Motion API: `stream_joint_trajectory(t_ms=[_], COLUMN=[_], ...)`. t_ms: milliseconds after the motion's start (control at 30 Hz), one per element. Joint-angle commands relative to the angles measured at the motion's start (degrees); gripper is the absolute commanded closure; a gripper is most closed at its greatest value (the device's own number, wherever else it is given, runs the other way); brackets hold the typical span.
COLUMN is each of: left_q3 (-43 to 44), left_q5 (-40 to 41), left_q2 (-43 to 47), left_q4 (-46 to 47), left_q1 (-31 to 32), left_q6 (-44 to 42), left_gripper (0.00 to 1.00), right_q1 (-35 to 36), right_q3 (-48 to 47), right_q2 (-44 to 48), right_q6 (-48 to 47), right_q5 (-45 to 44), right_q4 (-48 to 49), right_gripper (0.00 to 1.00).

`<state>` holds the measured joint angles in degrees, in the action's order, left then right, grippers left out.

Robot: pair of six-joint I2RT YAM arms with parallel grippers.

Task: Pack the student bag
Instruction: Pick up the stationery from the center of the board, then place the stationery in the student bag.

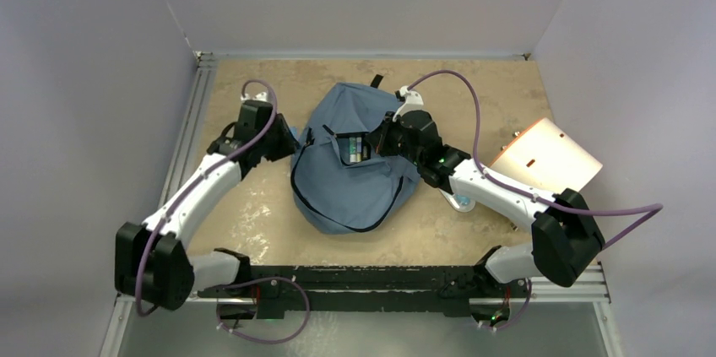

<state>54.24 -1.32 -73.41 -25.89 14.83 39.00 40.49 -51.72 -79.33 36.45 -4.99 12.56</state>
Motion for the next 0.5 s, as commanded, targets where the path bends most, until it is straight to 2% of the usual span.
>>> stream_joint_trajectory(t_ms=[0,100,233,333,467], left_q3=[-3.7,-6.5,-9.8,-11.5,-12.3], left_q5=[-4.2,-3.8,-4.8,-8.1,-17.3], left_q2=[8.1,13.2,18.1,20.2,19.1], left_q4=[1.1,0.2,0.1,2.7,8.2], left_q1=[6.9,12.1,16.1,17.1,17.3], left_q6=[4.7,9.4,12.9,11.5,6.9], left_gripper=[0.8,0.8,0.81,0.82,0.82], right_q1=[0.8,0.7,0.8,0.8,0.7], right_q3=[-2.7,-2.5,-2.5,-2.7,-2.7], right_q2=[2.0,2.2,2.3,2.5,2.7], right_q6=[0.1,0.0,0.0,-0.1,-0.1], right_q5=[0.3,-0.1,-0.2,-0.2,-0.4], right_q4=[1.6,1.6,1.2,1.2,1.4], right_gripper=[1.0,1.0,1.0,1.0,1.0])
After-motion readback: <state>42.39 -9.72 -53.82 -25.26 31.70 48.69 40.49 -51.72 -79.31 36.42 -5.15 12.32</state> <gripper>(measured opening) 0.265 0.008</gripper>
